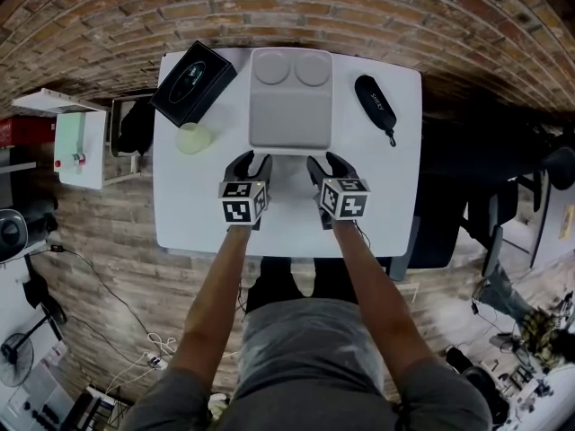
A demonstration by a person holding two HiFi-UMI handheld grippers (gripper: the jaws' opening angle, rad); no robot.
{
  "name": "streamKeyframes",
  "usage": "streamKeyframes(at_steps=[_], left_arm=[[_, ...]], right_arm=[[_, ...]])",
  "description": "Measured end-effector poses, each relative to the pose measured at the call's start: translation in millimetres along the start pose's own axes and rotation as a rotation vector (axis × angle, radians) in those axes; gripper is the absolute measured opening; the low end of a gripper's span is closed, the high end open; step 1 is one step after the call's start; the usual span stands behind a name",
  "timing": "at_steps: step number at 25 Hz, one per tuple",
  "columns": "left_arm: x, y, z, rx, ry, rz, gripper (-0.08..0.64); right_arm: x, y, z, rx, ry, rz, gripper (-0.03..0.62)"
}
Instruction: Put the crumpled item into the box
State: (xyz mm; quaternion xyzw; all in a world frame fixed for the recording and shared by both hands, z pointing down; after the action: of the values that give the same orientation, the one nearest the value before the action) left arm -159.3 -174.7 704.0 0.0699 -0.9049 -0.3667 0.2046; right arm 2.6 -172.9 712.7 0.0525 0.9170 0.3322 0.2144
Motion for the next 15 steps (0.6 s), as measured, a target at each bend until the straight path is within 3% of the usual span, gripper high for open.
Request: streamKeyframes(at_steps=[9,15], left_arm=[[0,11,18,0.001,0.000,0.015,0.171],[-7,3,57,-0.074,-0.010,0.004,0.184]], right_arm=[[0,-2,19,-0.019,-0.029,0.026,0.262],[7,-16,56,-0.083,-0.045,0.148,0.261]])
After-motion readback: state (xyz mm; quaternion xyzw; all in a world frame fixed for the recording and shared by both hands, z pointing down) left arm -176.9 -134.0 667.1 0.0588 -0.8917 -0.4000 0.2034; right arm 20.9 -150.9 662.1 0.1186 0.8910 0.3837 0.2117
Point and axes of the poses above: the fingertips, and each gripper's own axes: z backward along the fingers, x to its left, y out of its underside, the point moved 2 cm from there along z, backward along the fingers
